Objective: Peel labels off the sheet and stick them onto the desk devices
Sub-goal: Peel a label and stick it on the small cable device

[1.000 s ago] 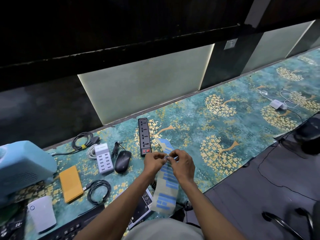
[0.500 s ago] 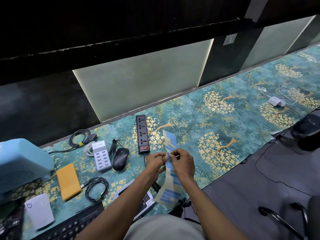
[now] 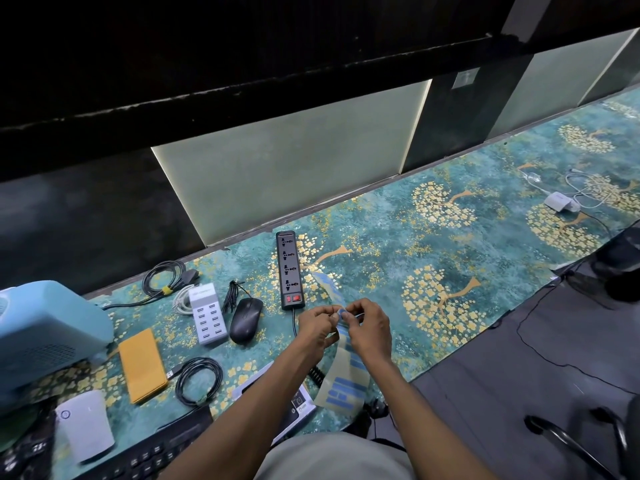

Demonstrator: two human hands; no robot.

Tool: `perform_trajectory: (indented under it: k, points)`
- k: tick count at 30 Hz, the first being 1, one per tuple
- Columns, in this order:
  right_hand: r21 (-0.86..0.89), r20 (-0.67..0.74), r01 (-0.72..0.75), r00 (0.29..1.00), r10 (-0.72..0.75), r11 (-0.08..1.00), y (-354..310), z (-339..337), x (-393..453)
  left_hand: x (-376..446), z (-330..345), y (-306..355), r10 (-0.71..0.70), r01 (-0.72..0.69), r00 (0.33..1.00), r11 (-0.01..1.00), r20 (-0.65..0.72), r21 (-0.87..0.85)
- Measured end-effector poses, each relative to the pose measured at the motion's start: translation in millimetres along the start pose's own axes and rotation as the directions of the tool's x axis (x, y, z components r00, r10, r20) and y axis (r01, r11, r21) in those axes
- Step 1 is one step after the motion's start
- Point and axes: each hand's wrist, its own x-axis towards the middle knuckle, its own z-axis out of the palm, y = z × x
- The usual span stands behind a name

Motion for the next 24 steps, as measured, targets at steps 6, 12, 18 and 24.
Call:
perform_trajectory:
  k: [6, 12, 18, 24]
  points:
    - [-0.056, -0.030, -0.025, 0.999, 0.024, 0.998, -2.7, 1.5, 1.9, 0.1, 1.1, 2.9, -0.020, 0.020, 1.000, 0.999, -0.009, -0.040]
    - [-0.065, -0.024, -0.031, 0.999, 0.030, 0.997, -5.0, 4.5, 2.3, 2.5, 0.9, 1.9, -0.055, 0.053, 0.998, 0.997, -0.026, -0.063]
    - [-0.058, 0.019, -0.057, 0.998, 0.058, 0.997, -6.0, 5.8, 5.7, 4.4, -1.0, 2.3, -0.067, 0.064, 0.997, 0.995, -0.039, -0.083]
    - [-0.042, 0.047, -0.031, 0.998, 0.033, 0.999, -5.4, 8.0, 6.8, 4.1, -1.2, 1.9, -0.055, 0.053, 0.998, 0.993, -0.026, -0.101]
